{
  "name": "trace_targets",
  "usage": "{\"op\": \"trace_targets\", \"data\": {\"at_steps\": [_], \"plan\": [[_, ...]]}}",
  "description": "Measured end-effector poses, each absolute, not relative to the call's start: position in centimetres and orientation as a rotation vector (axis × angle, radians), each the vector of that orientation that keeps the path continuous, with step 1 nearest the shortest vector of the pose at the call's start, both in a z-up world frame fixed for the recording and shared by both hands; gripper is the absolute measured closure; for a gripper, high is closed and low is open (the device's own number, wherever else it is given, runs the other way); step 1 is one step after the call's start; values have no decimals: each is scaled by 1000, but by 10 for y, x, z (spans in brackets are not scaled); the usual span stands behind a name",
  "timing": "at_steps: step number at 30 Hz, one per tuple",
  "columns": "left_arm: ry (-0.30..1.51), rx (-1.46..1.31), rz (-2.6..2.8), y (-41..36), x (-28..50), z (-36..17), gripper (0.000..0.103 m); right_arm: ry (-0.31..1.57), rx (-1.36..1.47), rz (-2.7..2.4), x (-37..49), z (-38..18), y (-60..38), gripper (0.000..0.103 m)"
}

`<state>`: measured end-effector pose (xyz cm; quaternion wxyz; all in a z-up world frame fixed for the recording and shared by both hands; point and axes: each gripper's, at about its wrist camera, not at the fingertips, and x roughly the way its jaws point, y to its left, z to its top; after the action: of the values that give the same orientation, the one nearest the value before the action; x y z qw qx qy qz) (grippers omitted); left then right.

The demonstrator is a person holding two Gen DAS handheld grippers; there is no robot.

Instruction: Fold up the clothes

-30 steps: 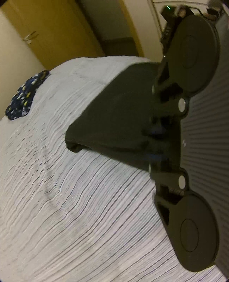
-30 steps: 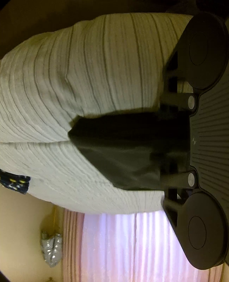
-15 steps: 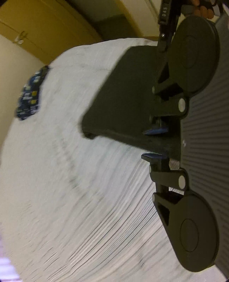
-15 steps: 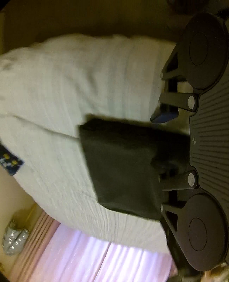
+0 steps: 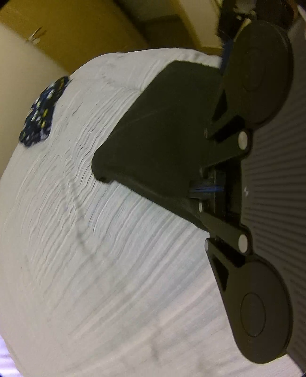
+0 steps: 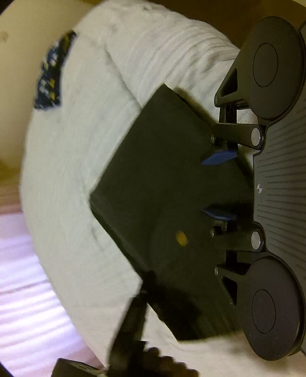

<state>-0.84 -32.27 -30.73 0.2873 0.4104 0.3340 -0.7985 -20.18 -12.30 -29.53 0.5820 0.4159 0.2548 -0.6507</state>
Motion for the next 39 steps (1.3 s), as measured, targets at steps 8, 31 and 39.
{"op": "trace_targets", "data": {"at_steps": [8,31,39], "plan": [[936,1152,-1832,-288,11,-237,94,745,1135,-1335,-212,-239,-135,57],[1057,782,-1254,-144,-63,-132,71,939,779,-889,-297,-152,-174,57],[1082,687,-1161,-69,-114,-115,68,981,740,-780,-341,-142,-149,57]]}}
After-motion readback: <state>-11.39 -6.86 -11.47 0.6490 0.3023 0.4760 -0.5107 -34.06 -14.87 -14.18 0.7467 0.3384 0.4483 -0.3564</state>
